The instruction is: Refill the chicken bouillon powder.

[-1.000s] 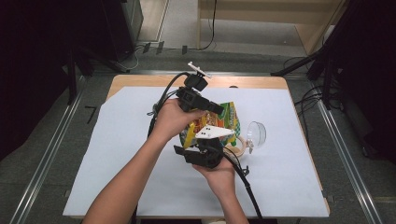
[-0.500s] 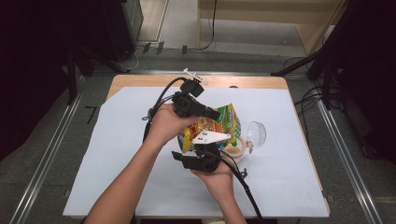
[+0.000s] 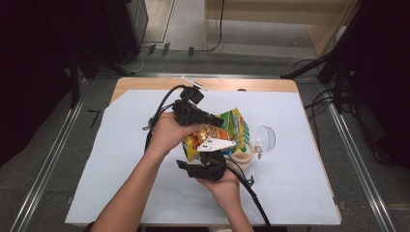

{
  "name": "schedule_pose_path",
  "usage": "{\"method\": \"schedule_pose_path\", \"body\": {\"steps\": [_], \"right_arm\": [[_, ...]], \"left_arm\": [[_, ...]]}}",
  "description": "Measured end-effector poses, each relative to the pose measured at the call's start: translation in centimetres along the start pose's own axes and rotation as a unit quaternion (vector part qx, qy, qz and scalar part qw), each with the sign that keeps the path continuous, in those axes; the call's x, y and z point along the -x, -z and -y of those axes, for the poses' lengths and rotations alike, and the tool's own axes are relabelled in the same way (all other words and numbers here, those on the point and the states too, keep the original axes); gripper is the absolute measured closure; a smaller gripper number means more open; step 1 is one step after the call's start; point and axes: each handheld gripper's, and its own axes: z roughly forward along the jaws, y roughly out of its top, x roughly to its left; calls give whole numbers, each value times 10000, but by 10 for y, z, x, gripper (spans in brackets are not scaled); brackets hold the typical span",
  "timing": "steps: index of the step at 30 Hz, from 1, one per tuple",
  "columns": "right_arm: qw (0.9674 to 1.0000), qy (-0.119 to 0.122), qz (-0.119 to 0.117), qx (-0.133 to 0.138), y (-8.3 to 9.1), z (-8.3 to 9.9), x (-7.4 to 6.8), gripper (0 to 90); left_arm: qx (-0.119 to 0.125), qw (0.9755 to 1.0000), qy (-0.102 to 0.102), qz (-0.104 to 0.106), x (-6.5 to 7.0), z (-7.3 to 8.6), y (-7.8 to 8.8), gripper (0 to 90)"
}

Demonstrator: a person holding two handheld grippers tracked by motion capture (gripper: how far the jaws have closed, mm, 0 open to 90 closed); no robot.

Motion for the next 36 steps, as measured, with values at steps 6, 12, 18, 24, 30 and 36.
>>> {"method": "schedule_pose_path", "body": {"steps": [6, 12, 18, 24, 30, 36], "right_arm": [[10000, -15, 16, -54, -3, 3, 1, 524], [9999, 25, 33, -91, -4, 5, 1, 519], [9999, 86, 16, -142, -5, 8, 0, 490], [9999, 77, -9, -121, -5, 12, 2, 466], [9999, 70, -2, -91, -4, 15, 4, 449], [9998, 90, 91, -167, -6, 17, 6, 447]], "left_arm": [[52, 9999, 18, 112, -4, 7, 2, 828], [16, 9999, 22, 120, -6, 9, 3, 836], [-83, 9999, -50, 93, -6, 11, 5, 835], [-102, 9999, -32, 117, -8, 14, 7, 836], [-64, 9999, 10, 153, -10, 17, 8, 836], [-96, 9998, 58, 164, -11, 20, 9, 818]]}}
